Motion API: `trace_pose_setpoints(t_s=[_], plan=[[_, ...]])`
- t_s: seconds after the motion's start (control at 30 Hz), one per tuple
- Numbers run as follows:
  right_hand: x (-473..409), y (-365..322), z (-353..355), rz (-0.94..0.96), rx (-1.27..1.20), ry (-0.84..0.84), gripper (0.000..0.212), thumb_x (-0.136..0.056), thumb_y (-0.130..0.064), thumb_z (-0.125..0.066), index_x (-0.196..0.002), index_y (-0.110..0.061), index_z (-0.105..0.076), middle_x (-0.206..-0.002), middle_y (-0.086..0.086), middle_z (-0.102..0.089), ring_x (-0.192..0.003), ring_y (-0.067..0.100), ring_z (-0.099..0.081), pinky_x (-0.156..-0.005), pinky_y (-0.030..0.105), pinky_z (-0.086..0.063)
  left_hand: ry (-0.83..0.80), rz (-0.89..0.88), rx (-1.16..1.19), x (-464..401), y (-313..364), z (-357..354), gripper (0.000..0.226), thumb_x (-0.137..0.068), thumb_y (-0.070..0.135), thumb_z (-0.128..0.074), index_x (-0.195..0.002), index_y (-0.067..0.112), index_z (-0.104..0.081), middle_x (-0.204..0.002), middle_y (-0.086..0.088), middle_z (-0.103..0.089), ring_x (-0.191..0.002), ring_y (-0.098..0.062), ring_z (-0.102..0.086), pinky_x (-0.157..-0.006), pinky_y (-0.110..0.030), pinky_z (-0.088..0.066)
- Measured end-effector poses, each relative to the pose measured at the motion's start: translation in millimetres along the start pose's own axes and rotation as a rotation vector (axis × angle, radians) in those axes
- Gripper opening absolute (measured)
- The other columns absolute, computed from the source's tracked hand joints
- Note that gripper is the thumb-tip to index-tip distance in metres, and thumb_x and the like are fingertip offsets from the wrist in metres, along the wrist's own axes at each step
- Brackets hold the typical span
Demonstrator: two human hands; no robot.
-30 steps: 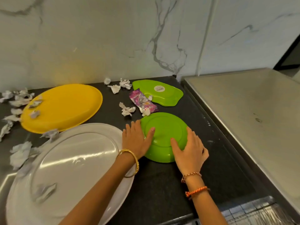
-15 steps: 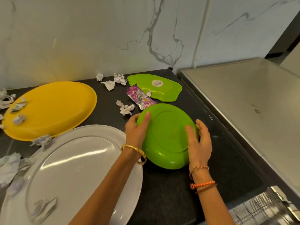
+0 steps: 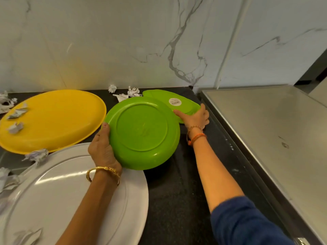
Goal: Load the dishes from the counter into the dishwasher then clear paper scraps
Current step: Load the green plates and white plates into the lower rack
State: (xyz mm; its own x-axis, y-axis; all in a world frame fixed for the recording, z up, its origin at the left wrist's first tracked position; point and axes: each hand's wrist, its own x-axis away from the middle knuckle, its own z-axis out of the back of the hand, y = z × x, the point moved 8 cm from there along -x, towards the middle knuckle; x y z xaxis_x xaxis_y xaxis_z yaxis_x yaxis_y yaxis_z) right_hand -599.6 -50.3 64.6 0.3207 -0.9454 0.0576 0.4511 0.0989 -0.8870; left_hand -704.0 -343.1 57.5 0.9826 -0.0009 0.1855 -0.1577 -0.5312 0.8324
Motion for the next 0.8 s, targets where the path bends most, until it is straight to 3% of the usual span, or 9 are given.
trace_pose_setpoints(t_s=[0.07,0.17,0.3,0.43,0.57,0.73,0.8], plan=[[-14.2,-4.9,-11.9,-0.056,0.205,-0.063,0.124,-0.051,-0.051,-0.084,-0.147,-0.023,-0.010,-0.153,0.018,-0.008,-0.139,0.035,-0.013,-0.108,0.047,-0.021,0.049,0.001,0.020,-4.0,-0.3,4.7,0.014,-0.087,0.019,-0.061,-0.076,0.024,-0.067,-0.066,0.020,-0.069,-0.082,-0.008,-0.061,-0.089,-0.033,-0.049],[-18.5,-13.0,-38.6,0.010,0.431,-0.139,0.128,-0.050,-0.061,-0.079,-0.147,-0.023,-0.005,-0.152,0.023,-0.003,-0.139,0.036,-0.010,-0.108,0.046,-0.020,0.095,0.003,0.038,-7.2,1.3,10.2,0.004,-0.087,0.020,-0.060,-0.086,0.022,-0.063,-0.086,0.010,-0.067,-0.087,-0.012,-0.062,-0.090,-0.034,-0.049],[-33.7,-21.7,-51.3,0.062,0.495,-0.155,0.133,-0.046,-0.064,-0.078,-0.147,-0.022,-0.004,-0.151,0.026,-0.003,-0.137,0.039,-0.013,-0.108,0.047,-0.021,0.078,0.004,0.021,-8.7,0.4,9.2,0.010,-0.090,0.020,-0.057,-0.084,0.025,-0.063,-0.069,0.019,-0.070,-0.068,0.003,-0.064,-0.070,-0.019,-0.053],[-55.1,-28.9,-55.7,0.050,0.596,-0.257,0.143,-0.039,-0.066,-0.080,-0.147,-0.021,0.002,-0.147,0.025,-0.017,-0.134,0.040,-0.020,-0.107,0.046,-0.025,0.068,-0.023,-0.004,-8.7,1.1,6.9,0.011,-0.090,0.018,-0.055,-0.085,0.024,-0.063,-0.066,0.020,-0.070,-0.066,0.004,-0.064,-0.067,-0.017,-0.053],[-63.4,-35.7,-51.1,0.040,0.463,-0.205,0.135,-0.044,-0.051,-0.087,-0.146,-0.018,-0.006,-0.143,0.024,-0.028,-0.131,0.039,-0.028,-0.106,0.046,-0.028,0.084,-0.056,-0.027,-5.9,4.7,4.4,0.014,-0.091,0.011,-0.052,-0.084,0.019,-0.060,-0.055,0.024,-0.065,-0.055,0.011,-0.061,-0.052,-0.006,-0.046],[-48.8,-31.9,-46.4,0.011,0.189,-0.006,0.117,-0.052,-0.033,-0.089,-0.141,-0.003,-0.019,-0.141,0.025,-0.026,-0.127,0.040,-0.031,-0.103,0.042,-0.031,0.096,-0.073,-0.027,-5.0,6.4,2.3,0.020,-0.091,0.007,-0.052,-0.110,0.013,-0.054,-0.053,0.027,-0.063,-0.055,0.015,-0.059,-0.052,-0.002,-0.043],[-37.6,-21.3,-47.3,-0.088,-0.070,0.112,0.100,-0.061,-0.023,-0.085,-0.137,0.003,-0.025,-0.140,0.025,-0.029,-0.126,0.038,-0.034,-0.102,0.038,-0.032,0.090,-0.062,-0.023,-4.1,5.7,2.7,0.023,-0.091,0.010,-0.053,-0.113,0.008,-0.056,-0.056,0.026,-0.064,-0.056,0.012,-0.060,-0.053,-0.004,-0.046]])
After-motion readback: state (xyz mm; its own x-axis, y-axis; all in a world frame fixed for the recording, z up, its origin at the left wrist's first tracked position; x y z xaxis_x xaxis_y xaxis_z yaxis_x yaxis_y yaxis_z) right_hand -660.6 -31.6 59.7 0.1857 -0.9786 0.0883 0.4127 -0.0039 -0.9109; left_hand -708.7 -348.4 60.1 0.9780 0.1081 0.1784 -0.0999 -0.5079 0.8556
